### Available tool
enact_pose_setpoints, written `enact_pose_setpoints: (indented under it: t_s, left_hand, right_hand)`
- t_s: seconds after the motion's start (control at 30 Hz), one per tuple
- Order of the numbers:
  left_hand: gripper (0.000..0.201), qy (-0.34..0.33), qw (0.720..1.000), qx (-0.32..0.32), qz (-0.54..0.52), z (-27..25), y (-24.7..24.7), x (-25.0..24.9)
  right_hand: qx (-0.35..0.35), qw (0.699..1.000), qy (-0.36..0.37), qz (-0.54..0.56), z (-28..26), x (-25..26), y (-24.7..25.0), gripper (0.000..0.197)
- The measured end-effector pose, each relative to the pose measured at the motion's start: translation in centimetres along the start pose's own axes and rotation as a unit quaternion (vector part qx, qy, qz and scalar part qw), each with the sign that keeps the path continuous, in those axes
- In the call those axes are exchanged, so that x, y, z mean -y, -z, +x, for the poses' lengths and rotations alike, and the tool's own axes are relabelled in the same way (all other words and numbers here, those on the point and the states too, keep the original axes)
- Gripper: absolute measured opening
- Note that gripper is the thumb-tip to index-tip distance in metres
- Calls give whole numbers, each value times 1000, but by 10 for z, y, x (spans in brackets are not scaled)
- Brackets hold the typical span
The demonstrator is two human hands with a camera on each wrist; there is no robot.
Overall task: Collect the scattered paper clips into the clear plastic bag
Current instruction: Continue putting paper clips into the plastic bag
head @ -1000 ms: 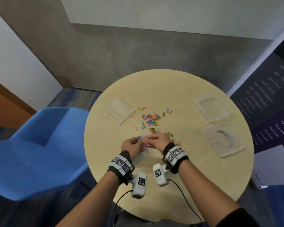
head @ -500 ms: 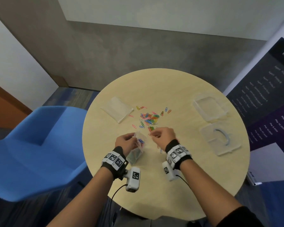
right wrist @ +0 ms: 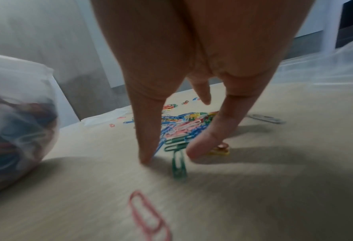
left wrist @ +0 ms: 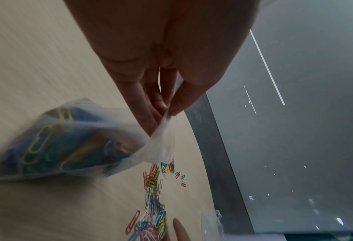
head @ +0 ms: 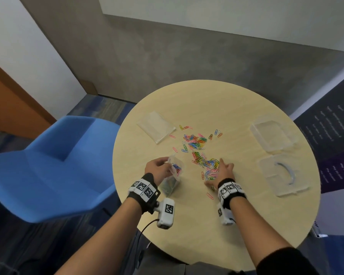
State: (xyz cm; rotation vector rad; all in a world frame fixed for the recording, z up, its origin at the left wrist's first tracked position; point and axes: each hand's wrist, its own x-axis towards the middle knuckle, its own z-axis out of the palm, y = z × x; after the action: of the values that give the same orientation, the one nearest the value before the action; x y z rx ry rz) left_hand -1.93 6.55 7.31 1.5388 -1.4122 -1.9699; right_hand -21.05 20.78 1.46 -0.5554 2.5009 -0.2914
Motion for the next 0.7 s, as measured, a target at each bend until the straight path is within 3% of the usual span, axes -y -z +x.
enact_pose_setpoints:
  t_s: [0.1, 0.2, 0.33, 0.43, 0.53, 0.6, 0.7]
  left_hand:
    - [29, 1, 1000, -5, -3, 0, 2, -2]
    - [30, 4, 1000, -1, 5, -1, 3, -4]
    - [28, 8, 1000, 5, 25, -1, -2, -7]
    - [26, 11, 999, 8, 34, 0, -6, -7]
    - [27, 14, 999, 12, 36, 1, -11, -5]
    - [30, 15, 999, 15, 31, 1, -16, -5]
    - [32, 20, 999, 19, 27, 0, -23, -6]
  right_hand:
    - [-10, 997, 65, -51, 14, 8, 4, 90]
    - [-19, 988, 111, -108, 19, 15, 4, 47]
    - [-40, 985, 131, -102, 22, 15, 10, 26]
    - [-49, 995, 89, -13, 27, 1, 18, 20]
    - [-59, 983, 22, 170, 23, -12, 26, 16]
    - [-5, 925, -31, 378, 13, -11, 33, 20]
    - [122, 780, -18, 613, -3, 7, 43, 25]
